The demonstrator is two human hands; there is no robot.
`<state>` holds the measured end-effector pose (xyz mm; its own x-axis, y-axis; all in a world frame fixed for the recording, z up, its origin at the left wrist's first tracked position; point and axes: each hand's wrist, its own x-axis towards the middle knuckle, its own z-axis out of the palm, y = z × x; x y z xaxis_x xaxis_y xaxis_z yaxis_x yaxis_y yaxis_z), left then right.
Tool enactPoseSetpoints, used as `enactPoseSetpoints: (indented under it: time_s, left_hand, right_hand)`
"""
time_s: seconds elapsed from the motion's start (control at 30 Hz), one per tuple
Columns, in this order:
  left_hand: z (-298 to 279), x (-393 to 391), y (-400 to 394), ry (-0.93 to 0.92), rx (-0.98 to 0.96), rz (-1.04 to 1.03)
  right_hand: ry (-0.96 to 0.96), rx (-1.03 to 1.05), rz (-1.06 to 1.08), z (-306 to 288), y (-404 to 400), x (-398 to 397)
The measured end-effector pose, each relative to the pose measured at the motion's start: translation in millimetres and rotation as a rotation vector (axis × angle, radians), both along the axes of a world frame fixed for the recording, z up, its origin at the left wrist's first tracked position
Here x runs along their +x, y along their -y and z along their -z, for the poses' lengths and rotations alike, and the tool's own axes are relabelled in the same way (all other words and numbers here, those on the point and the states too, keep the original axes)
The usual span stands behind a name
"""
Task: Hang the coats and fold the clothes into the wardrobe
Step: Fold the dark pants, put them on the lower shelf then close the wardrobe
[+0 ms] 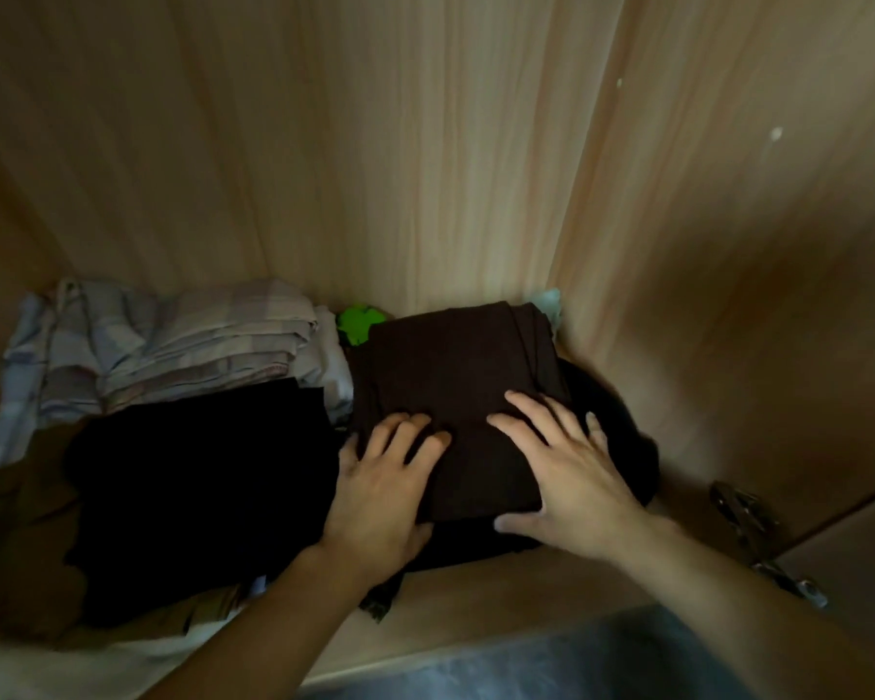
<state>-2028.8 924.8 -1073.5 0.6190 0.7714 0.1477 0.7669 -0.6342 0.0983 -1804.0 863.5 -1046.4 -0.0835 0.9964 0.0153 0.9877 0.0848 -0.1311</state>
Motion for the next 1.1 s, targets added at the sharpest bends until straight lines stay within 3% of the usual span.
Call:
enactPoseSetpoints:
  time_s: [0.13,0.2,0.33,0.63,0.9,1.1]
  left_hand:
    - [-14,-4,-9,0.209,-0.155,-0.03]
    - [-16,3,-24,0.18,-0.161,-0.061]
    - [-12,19,-49,0.107,-0.174,-0.157]
    - [11,24,-69,0.103,-0.331,-0.162]
    - [-11,16,-54,0.072,-0.446,-0.181]
    - [-78,-27,-16,0.155,-0.521,-0.174]
  right_hand:
    - [0.018,0.177,-0.051,-17,-11,-6]
    - [0.024,0.238,-0.023,-18,-31,-16]
    - [0.039,0.198,0.043,-7,-59,-17]
    - [-0.05,0.176,0.105,24,-74,-15]
    - [-0.022,0.121,0.095,9,-60,-22]
    - [-0.112,-0.004,0.111,-56,-34,-34]
